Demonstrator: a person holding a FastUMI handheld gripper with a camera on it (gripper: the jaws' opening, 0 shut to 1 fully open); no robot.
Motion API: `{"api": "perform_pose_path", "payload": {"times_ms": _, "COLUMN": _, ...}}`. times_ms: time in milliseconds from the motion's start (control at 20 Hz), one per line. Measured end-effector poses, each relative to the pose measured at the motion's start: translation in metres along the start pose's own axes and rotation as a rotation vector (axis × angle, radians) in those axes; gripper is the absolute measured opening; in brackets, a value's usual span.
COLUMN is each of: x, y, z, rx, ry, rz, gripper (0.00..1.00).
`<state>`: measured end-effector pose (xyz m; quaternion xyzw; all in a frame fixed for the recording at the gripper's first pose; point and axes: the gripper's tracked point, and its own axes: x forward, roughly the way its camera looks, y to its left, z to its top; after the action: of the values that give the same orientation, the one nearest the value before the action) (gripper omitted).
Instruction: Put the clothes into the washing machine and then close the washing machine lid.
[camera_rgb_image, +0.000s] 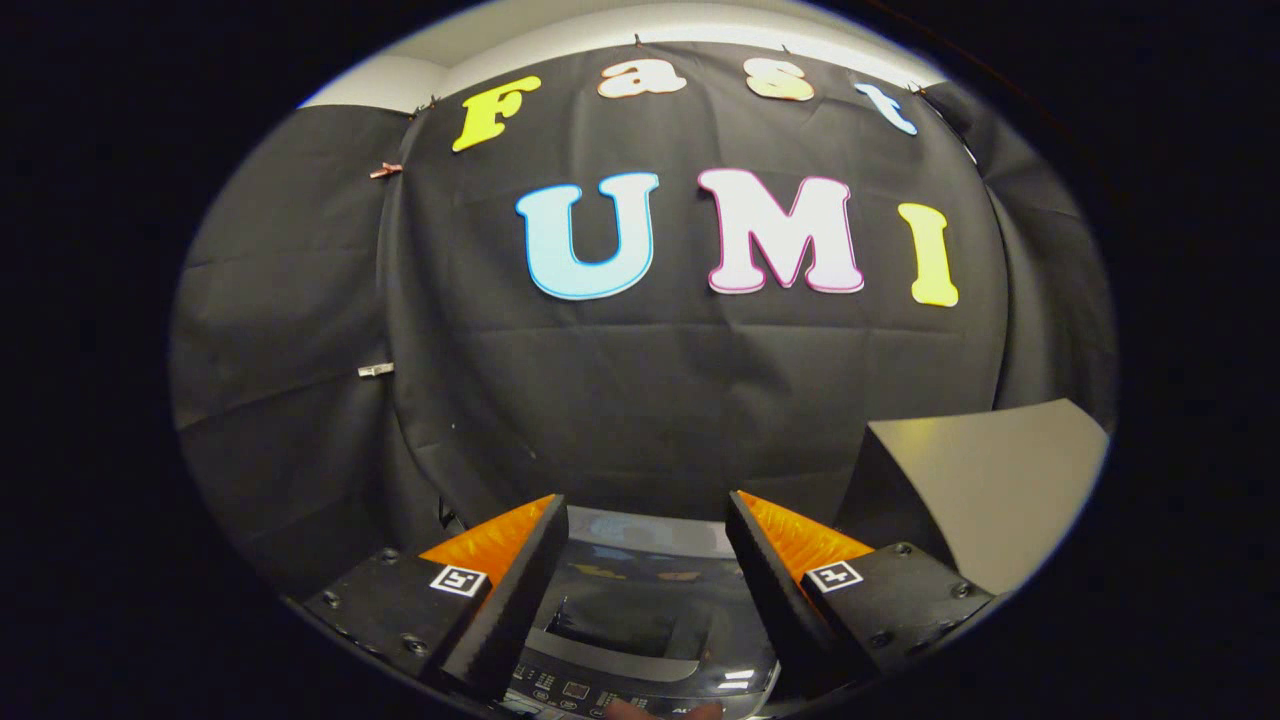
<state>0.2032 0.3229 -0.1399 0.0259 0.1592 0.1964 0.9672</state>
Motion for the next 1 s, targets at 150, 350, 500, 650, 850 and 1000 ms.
{"api": "perform_pose_path", "payload": {"times_ms": 150, "x": -0.026, "y": -0.008, "z": 0.028, "rx": -0.033, "ry": -0.079, "rz": -0.016, "gripper": 1.0}}
{"api": "perform_pose_path", "payload": {"times_ms": 350, "x": -0.063, "y": -0.021, "z": 0.048, "rx": -0.045, "ry": -0.135, "rz": -0.025, "gripper": 1.0}}
{"api": "perform_pose_path", "payload": {"times_ms": 500, "x": -0.091, "y": -0.032, "z": 0.055, "rx": -0.048, "ry": -0.148, "rz": -0.039, "gripper": 1.0}}
{"api": "perform_pose_path", "payload": {"times_ms": 650, "x": -0.116, "y": -0.049, "z": 0.061, "rx": -0.026, "ry": -0.175, "rz": -0.062, "gripper": 1.0}}
{"api": "perform_pose_path", "payload": {"times_ms": 850, "x": -0.153, "y": -0.07, "z": 0.067, "rx": -0.015, "ry": -0.201, "rz": -0.089, "gripper": 0.99}}
{"api": "perform_pose_path", "payload": {"times_ms": 1000, "x": -0.18, "y": -0.087, "z": 0.076, "rx": -0.002, "ry": -0.239, "rz": -0.123, "gripper": 0.99}}
